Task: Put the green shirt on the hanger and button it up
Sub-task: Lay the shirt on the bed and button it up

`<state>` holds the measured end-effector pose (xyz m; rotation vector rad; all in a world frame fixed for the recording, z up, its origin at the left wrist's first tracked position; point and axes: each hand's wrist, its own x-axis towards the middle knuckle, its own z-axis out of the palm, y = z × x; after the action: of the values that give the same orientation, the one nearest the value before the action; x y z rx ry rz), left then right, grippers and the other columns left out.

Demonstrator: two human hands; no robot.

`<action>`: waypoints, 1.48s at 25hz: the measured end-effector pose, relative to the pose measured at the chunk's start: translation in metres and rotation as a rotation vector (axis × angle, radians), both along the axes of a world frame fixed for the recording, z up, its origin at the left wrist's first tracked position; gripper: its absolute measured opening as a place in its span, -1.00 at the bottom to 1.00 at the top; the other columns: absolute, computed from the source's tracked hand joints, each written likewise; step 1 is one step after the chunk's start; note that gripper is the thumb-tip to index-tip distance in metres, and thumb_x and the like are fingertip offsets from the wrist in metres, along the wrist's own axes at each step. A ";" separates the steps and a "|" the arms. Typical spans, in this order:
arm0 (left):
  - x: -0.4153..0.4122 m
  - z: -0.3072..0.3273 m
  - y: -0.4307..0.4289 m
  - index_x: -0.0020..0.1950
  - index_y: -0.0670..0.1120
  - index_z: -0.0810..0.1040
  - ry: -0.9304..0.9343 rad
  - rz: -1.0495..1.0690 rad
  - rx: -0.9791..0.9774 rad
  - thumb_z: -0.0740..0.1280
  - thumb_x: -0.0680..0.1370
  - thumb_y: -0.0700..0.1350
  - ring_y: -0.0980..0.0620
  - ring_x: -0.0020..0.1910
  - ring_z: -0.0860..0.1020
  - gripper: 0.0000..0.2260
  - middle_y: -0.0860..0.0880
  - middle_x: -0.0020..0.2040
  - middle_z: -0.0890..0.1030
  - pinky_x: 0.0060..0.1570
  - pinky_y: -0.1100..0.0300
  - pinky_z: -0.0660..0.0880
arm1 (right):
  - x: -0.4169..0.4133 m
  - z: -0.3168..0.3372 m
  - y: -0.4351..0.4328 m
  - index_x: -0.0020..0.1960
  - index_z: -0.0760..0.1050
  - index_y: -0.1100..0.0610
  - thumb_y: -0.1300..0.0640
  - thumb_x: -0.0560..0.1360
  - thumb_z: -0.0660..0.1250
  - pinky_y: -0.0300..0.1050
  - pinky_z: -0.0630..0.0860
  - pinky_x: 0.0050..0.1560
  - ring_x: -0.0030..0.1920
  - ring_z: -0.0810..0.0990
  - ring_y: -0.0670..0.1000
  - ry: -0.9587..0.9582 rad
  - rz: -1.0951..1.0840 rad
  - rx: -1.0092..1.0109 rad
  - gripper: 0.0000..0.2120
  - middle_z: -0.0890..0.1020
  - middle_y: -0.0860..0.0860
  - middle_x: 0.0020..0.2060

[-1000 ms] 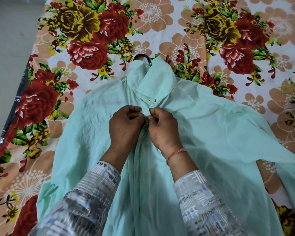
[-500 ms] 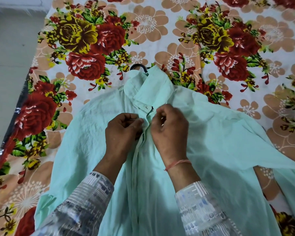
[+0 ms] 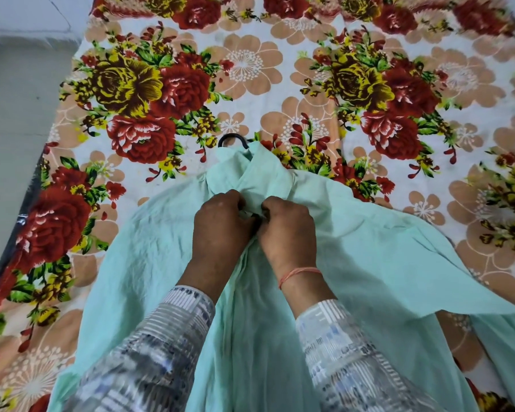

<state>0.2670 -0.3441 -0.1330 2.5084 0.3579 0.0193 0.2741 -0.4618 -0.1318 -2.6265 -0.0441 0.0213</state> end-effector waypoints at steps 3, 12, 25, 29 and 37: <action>0.001 0.000 0.000 0.03 -0.10 0.70 -0.064 -0.016 0.064 0.54 0.45 -0.05 -0.20 -0.02 0.67 -0.79 -0.12 -0.04 0.74 -0.08 0.02 0.52 | -0.012 -0.008 -0.003 -0.02 0.64 0.15 0.24 0.49 0.44 0.06 0.60 -0.12 -0.10 0.64 0.23 -0.068 -0.089 0.071 -0.92 0.65 0.16 -0.13; -0.018 0.014 0.013 -0.01 -0.21 0.73 -0.103 0.790 -1.176 0.51 0.54 -0.33 -0.05 -0.23 0.65 -0.93 -0.08 -0.26 0.67 -0.03 0.06 0.71 | 0.009 0.008 0.007 -0.08 0.54 0.21 0.30 0.60 0.45 -0.13 0.61 -0.35 -0.42 0.54 0.02 0.097 -0.902 1.331 -0.88 0.58 0.00 -0.48; -0.029 0.006 0.020 0.00 -0.14 0.71 -0.070 0.458 -1.059 0.49 0.51 -0.44 -0.02 -0.12 0.72 -0.78 -0.04 -0.20 0.73 0.08 0.00 0.72 | -0.002 -0.008 0.021 -0.06 0.75 0.08 0.06 0.41 0.46 0.18 0.73 -0.01 -0.16 0.78 0.01 0.217 -0.246 0.792 -0.83 0.79 -0.03 -0.22; -0.030 0.004 0.017 -0.01 -0.11 0.75 -0.092 0.417 -0.953 0.55 0.48 -0.40 0.01 -0.10 0.77 -0.79 -0.04 -0.15 0.79 0.02 0.10 0.70 | -0.003 -0.005 0.022 -0.07 0.76 0.09 0.08 0.39 0.44 0.16 0.73 0.02 -0.14 0.77 0.00 0.225 -0.256 0.808 -0.82 0.79 -0.03 -0.22; -0.035 -0.008 0.012 0.04 -0.15 0.76 -0.149 0.473 -0.968 0.56 0.49 -0.36 -0.08 -0.02 0.78 -0.81 -0.14 -0.08 0.80 0.10 0.04 0.72 | -0.007 -0.010 0.026 -0.10 0.74 0.12 0.14 0.41 0.45 0.14 0.75 -0.06 -0.22 0.76 0.04 0.247 -0.323 0.870 -0.88 0.77 0.03 -0.27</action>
<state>0.2319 -0.3320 -0.1405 1.4257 0.6907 0.1747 0.2675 -0.4356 -0.1421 -1.7210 0.3728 0.1730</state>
